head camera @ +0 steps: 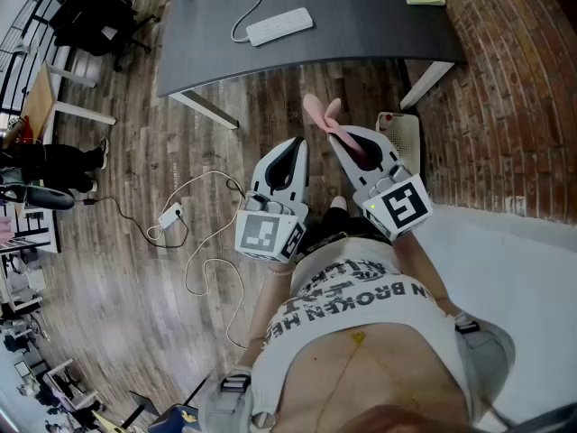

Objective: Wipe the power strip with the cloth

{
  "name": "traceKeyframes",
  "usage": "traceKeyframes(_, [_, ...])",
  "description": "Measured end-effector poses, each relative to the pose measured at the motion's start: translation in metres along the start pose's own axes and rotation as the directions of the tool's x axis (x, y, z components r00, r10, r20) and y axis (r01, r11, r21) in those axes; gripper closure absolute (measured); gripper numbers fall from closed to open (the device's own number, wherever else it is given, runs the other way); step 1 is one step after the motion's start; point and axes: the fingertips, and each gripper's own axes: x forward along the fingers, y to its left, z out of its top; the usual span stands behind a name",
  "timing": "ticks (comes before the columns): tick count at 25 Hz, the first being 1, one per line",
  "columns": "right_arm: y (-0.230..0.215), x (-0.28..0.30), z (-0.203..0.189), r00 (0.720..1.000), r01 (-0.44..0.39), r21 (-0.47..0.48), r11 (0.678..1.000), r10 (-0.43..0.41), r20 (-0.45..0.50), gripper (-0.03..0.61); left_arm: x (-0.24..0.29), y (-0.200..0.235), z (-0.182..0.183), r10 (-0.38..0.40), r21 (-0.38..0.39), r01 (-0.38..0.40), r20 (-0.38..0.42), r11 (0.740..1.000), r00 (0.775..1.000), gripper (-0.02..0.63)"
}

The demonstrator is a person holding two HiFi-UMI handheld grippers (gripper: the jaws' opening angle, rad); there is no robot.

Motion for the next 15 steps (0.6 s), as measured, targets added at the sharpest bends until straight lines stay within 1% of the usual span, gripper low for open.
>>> traceKeyframes(5, [-0.003, 0.011, 0.002, 1.0, -0.007, 0.015, 1.0, 0.007, 0.006, 0.561, -0.001, 0.015, 0.007, 0.013, 0.017, -0.013, -0.005, 1.0, 1.0, 0.609])
traceKeyframes(8, [-0.007, 0.023, 0.003, 1.0, 0.001, 0.026, 1.0, -0.001, 0.001, 0.561, -0.002, 0.034, 0.009, 0.023, 0.02, -0.023, -0.011, 1.0, 1.0, 0.609])
traceKeyframes(10, [-0.011, 0.035, 0.006, 1.0, 0.007, 0.051, 0.999, -0.007, 0.001, 0.561, 0.002, 0.049, 0.015, 0.022, 0.011, -0.022, 0.003, 1.0, 1.0, 0.609])
traceKeyframes(12, [-0.016, 0.049, 0.009, 1.0, 0.017, 0.065, 0.998, -0.017, 0.003, 0.561, 0.01, 0.062, 0.019, 0.012, 0.005, -0.012, 0.011, 1.0, 1.0, 0.609])
traceKeyframes(15, [-0.029, 0.073, 0.009, 0.999, 0.046, 0.045, 0.998, -0.046, -0.007, 0.561, 0.031, 0.08, 0.018, -0.03, -0.008, 0.03, 0.009, 1.0, 1.0, 0.609])
